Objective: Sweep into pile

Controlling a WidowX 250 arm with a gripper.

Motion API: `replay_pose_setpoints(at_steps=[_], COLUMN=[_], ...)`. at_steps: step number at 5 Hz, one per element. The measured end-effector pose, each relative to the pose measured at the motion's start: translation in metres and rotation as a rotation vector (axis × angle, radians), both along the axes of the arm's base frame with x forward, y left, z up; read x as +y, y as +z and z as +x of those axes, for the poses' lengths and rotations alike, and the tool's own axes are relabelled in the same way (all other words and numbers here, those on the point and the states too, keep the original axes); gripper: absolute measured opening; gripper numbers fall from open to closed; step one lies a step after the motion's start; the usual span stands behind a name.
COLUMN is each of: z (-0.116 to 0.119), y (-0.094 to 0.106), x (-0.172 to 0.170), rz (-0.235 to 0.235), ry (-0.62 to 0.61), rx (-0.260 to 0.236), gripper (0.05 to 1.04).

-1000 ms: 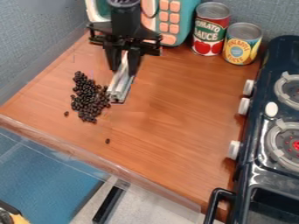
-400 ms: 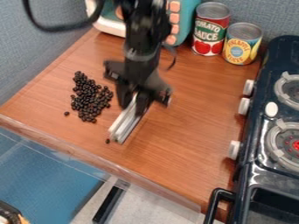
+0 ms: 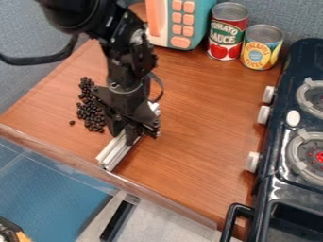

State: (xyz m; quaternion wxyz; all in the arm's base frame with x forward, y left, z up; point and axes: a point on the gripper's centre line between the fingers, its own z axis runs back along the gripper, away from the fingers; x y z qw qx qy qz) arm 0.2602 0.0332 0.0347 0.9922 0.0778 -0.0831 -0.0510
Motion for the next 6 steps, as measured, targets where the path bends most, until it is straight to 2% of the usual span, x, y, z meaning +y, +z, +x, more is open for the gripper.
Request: replay_pose_setpoints(at_steps=[1,2,3,4,5,6], z=[0.001,0.001,0.001,0.003,0.003,0.001], y=[0.001,-0.002,0.000,0.013,0.022,0.006], x=[0.011,0.013,0.010,-0.009,-0.024,-0.029], rz=[-0.020,-0.016,-0.033,-0.071,-0.076,-0.039], ry=[0.027,0.020,0.032,0.026,-0.017,-0.038], rx=[0.014,0.020,0.033,0.029,-0.011,0.001], gripper=[0.332,0.331,0.331,0.332,0.332,0.331])
